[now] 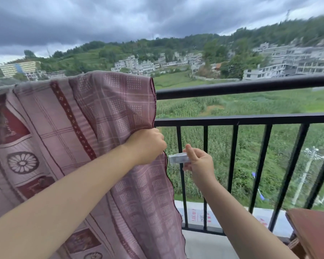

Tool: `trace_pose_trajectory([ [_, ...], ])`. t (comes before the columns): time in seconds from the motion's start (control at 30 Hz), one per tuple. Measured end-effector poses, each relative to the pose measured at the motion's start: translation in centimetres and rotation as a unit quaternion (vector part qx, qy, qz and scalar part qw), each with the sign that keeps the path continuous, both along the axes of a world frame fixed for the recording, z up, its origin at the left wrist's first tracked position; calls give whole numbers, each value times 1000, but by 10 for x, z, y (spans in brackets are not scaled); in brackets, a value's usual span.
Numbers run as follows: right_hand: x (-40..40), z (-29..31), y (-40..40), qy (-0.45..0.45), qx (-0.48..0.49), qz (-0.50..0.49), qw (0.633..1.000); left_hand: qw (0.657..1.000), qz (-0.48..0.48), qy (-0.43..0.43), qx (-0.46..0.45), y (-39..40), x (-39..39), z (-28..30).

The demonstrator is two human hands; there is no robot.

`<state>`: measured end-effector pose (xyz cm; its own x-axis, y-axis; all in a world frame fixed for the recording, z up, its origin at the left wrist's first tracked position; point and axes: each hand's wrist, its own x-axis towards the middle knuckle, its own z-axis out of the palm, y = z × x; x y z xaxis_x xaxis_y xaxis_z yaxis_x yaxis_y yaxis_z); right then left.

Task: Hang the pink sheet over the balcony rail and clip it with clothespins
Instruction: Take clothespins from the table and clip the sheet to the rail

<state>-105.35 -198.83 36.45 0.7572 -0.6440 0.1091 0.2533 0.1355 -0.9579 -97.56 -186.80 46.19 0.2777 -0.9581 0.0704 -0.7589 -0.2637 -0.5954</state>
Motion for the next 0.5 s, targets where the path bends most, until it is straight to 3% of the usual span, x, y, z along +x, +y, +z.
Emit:
trace_pose_trajectory([
  [0.1,-4,-2,2,-36,31,50,998,1000,-12,19,-10,2,0,2],
  [0.23,-16,-1,4,-21,-50,115,992,999,-13,40,2,4,-3,4],
  [0.5,-25,10,-6,4,-126,135,983,997,1,63,38,4,-8,8],
])
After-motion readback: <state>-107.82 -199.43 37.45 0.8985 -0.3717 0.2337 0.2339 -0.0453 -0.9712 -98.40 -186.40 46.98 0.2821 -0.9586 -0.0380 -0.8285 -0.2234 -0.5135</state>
